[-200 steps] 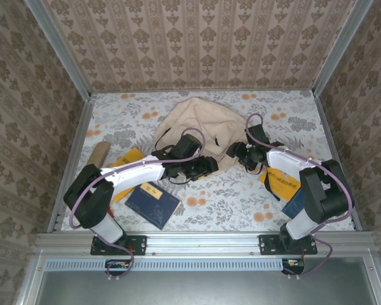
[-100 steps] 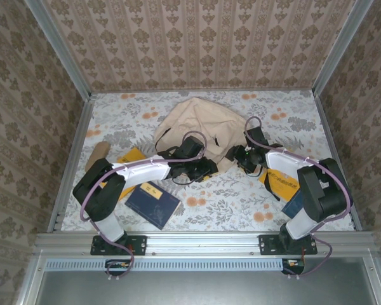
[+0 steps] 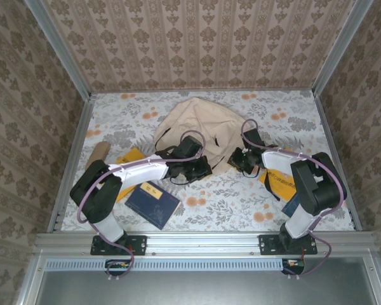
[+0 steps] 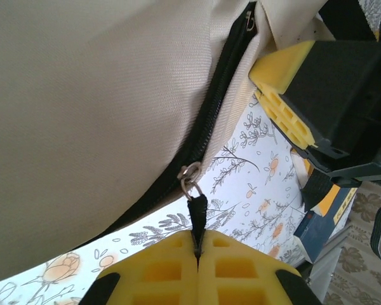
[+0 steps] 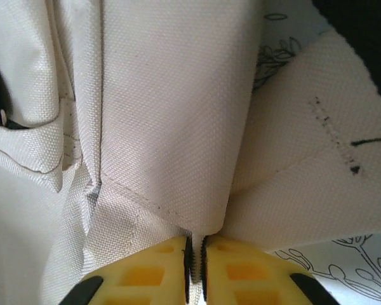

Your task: Pack the student bag

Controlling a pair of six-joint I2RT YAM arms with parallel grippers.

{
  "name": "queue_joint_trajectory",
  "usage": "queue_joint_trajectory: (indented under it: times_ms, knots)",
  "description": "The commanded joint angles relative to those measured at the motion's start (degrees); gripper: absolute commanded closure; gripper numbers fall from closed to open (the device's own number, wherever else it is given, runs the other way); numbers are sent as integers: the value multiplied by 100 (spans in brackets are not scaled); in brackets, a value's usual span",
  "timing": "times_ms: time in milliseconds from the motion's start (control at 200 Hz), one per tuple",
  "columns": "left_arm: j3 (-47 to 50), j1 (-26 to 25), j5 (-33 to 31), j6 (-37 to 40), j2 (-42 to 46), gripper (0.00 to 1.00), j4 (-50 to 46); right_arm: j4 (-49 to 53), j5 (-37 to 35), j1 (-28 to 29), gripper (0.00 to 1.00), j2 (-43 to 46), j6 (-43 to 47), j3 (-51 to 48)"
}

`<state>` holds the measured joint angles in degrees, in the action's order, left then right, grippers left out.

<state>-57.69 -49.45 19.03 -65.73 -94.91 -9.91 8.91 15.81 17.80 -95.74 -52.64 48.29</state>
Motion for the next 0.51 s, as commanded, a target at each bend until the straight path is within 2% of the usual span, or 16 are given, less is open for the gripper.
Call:
queue_joint_trajectory:
  times_ms: [0, 75, 245, 500]
  knots:
    - [47, 97, -323, 459, 422, 100, -656, 7, -338, 24, 96, -94, 153, 156]
    - [136, 131, -454, 568, 597, 100, -907, 102, -589, 22, 100, -85, 244, 215]
    - [497, 196, -712, 623, 1057, 100, -1334, 278, -974, 20, 100, -103, 324, 311]
    - [935, 607, -795, 902, 1574, 100, -1612, 480, -1486, -19, 100, -135, 456, 420]
